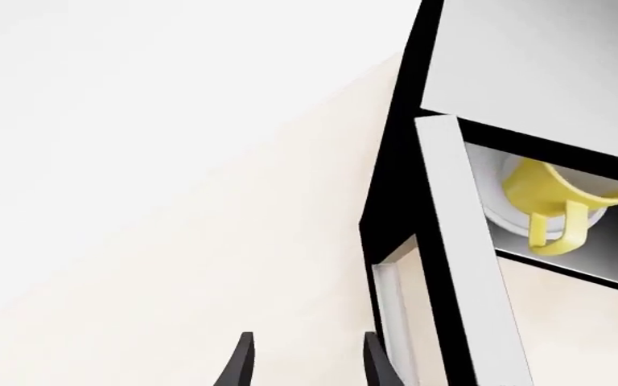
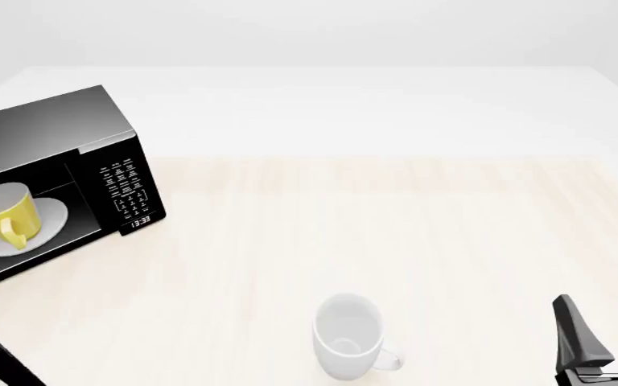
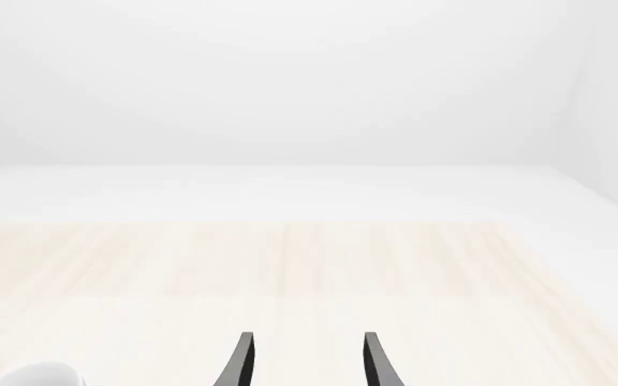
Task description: Put the yellow and white mug in the microwave and close it.
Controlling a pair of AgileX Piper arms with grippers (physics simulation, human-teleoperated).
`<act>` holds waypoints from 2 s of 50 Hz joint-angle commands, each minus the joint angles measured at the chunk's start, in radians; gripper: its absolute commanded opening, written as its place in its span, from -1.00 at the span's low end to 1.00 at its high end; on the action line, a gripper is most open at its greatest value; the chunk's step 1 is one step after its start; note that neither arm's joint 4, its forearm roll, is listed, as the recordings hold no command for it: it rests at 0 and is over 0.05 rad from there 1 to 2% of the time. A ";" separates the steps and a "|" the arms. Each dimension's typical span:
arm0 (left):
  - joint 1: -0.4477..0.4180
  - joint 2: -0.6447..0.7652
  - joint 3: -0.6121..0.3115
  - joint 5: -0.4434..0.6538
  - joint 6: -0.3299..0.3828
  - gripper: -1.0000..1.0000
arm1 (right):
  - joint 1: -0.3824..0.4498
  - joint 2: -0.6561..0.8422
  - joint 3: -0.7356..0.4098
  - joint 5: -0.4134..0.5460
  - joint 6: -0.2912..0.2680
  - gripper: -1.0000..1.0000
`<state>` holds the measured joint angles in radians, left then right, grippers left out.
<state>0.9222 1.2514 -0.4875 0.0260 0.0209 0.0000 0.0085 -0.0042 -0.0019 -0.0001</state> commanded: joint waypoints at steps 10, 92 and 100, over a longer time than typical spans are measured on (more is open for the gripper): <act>-0.091 0.025 -0.001 -0.008 -0.039 1.00 | 0.000 0.032 0.001 -0.016 -0.003 1.00; -0.351 0.145 -0.069 -0.102 -0.167 1.00 | -0.001 0.034 0.001 -0.018 -0.004 1.00; -0.370 0.160 -0.082 -0.113 -0.174 1.00 | -0.001 0.034 0.001 -0.018 -0.004 1.00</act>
<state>0.5842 1.3937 -0.5519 -0.0762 -0.1331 -0.0010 0.0426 -0.0032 -0.0196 -0.0037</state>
